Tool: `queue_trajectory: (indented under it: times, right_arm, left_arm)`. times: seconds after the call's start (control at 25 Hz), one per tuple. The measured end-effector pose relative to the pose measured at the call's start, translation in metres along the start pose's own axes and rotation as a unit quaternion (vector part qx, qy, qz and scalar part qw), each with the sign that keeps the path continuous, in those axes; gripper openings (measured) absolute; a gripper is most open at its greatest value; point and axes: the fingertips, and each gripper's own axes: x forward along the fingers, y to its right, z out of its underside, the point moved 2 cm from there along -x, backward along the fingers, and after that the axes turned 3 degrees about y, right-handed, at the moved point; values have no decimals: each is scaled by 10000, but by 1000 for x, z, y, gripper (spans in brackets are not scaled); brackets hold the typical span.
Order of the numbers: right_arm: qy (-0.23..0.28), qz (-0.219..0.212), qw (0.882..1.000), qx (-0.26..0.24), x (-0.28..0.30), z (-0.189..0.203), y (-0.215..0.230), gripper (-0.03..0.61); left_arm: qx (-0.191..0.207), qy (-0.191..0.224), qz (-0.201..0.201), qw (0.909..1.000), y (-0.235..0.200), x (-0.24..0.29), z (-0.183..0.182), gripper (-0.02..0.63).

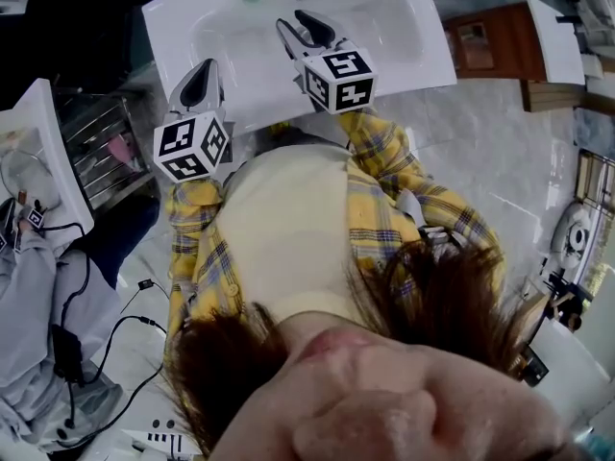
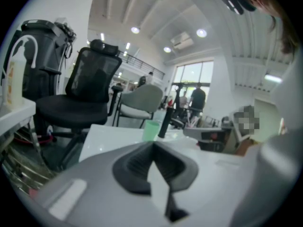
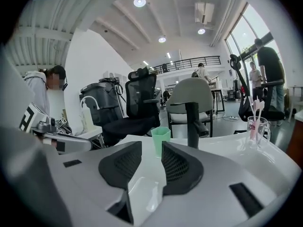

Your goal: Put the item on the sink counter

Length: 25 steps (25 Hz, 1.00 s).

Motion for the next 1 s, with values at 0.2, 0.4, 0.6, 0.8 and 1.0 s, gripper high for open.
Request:
queue_trajectory:
  times: [0.2,0.4,0.6,0.8,1.0]
  right_arm:
    - [11,-10,10000,24,-9,2,-5,108]
    - [-43,93,9999,25,-17,9,-5,60]
    - [-24,152,9999,57,-29,12,-8,32]
    - [-52,170,9998,45,-35,15,-14,21]
    - [-114,219,9997,51,-42,17,-19,15]
  left_arm:
    - [-48,15,36,10000,3,0,4,6]
    - [-80,-15,69,9999,6,-3,10,6]
    - [-42,-5,103,9999,12,-11,14,6]
    - [-44,-7,124,9999,14,-18,19,6]
    - [-29,-3,135,9999,15,-25,19,6]
